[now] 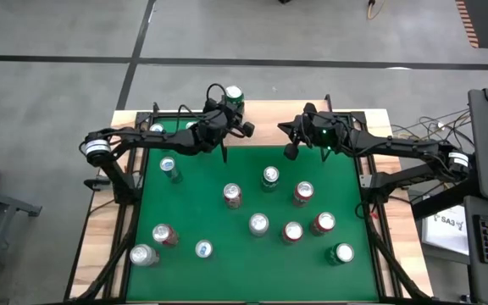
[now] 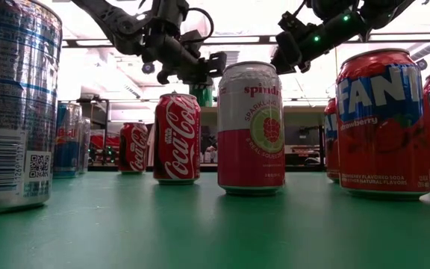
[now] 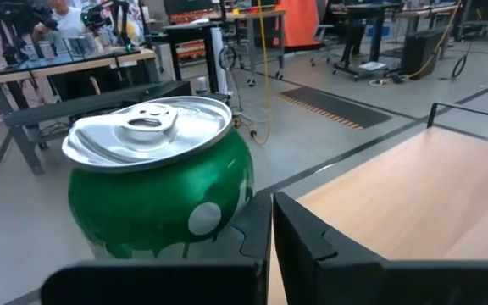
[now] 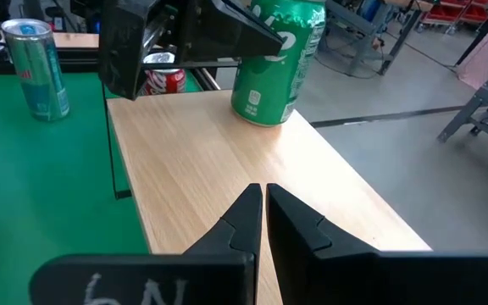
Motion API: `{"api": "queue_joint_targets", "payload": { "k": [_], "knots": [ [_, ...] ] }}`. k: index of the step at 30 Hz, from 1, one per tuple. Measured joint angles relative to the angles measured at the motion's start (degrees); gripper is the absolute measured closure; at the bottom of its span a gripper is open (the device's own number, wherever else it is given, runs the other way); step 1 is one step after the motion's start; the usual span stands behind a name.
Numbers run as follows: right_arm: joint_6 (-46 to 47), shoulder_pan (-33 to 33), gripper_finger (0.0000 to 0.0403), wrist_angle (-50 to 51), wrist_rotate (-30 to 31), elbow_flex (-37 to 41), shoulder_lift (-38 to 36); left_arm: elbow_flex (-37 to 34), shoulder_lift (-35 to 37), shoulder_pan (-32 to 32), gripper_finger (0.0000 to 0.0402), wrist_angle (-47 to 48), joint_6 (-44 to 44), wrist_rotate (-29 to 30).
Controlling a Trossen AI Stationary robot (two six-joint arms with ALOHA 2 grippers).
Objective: Place canned beverage on shelf
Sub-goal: Put the middle green soda can on the shelf
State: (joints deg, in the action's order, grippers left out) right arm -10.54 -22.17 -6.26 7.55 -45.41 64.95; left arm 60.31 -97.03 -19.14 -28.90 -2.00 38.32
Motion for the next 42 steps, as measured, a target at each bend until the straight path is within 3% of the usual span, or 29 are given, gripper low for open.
{"api": "queue_joint_targets", "payload": {
  "k": [24,31,35,39,42],
  "knots": [
    [0.0,0.0,0.039,0.0,0.0,0.0,0.0,0.0,0.8,-0.4,0.0402,4.2,0.3,-0.9],
    [-0.1,0.0,0.039,0.0,0.0,0.0,0.0,0.0,7.1,1.0,0.0402,20.7,6.5,-12.7],
    [-0.1,0.0,0.039,0.0,0.0,0.0,0.0,0.0,13.1,-0.9,0.0402,33.0,11.6,-25.2],
    [0.0,0.0,0.039,0.0,0.0,0.0,0.0,0.0,17.2,-4.8,0.0402,35.1,15.8,-35.2],
    [0.0,0.0,0.039,0.0,0.0,0.0,0.0,0.0,17.7,-7.9,0.0402,35.3,17.5,-36.3]
  ]
}}
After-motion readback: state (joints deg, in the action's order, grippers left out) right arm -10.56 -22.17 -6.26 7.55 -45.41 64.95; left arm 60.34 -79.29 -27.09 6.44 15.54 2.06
